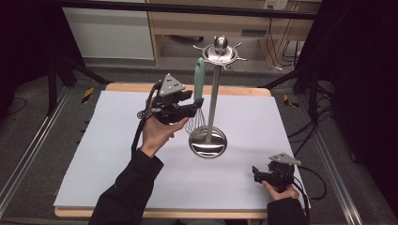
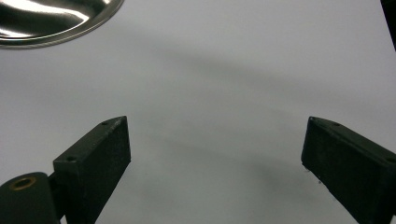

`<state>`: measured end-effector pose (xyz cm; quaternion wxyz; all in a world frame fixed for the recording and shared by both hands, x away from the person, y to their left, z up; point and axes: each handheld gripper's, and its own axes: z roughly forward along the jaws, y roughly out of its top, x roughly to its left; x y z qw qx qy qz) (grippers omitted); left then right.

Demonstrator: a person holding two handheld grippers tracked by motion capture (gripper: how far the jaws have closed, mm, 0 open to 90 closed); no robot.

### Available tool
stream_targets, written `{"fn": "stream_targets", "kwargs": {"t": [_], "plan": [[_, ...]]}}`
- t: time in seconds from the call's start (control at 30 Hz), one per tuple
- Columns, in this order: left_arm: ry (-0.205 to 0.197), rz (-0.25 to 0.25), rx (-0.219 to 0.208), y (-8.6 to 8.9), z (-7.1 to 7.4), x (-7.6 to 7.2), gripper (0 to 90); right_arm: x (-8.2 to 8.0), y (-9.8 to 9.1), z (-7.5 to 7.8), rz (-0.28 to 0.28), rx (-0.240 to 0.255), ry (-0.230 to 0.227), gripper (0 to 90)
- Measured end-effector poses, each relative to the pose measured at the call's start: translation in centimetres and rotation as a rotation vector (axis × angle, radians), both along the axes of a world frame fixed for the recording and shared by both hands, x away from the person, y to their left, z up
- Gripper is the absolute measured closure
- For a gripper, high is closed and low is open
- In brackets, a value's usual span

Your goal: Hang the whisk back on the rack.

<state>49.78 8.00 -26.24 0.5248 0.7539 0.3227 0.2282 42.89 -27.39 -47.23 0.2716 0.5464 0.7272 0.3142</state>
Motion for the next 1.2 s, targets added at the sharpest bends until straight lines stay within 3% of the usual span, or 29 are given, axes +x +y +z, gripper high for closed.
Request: {"fn": "stream_targets", "kwargs": {"t": [0.3, 0.5, 0.6, 0.67, 0.93, 1.2], "plan": [[0.004, -0.016, -0.018, 1.3, -0.8, -0.5, 41.8, 0.0, 0.0, 0.0, -0.002, -0.004, 0.000, 8.5], [0.001, -0.028, 0.004, 2.2, -2.1, -1.0, 39.3, 0.0, 0.0, 0.0, -0.005, -0.006, 0.000, 8.5], [-0.003, -0.020, 0.030, 2.7, -3.0, -1.3, 38.3, 0.0, 0.0, -0.1, -0.006, -0.008, 0.004, 8.5], [0.004, -0.016, 0.024, 3.1, -3.8, -1.5, 37.4, 0.0, 0.0, -0.1, -0.004, -0.011, 0.003, 8.5], [0.035, 0.022, 0.072, 4.6, -7.0, -2.1, 37.0, -0.1, 0.1, -0.1, -0.006, -0.015, 0.006, 8.3], [0.070, 0.047, 0.078, 6.9, -9.7, -2.7, 34.1, -0.1, 0.0, -0.2, -0.015, -0.028, 0.007, 8.5]]}}
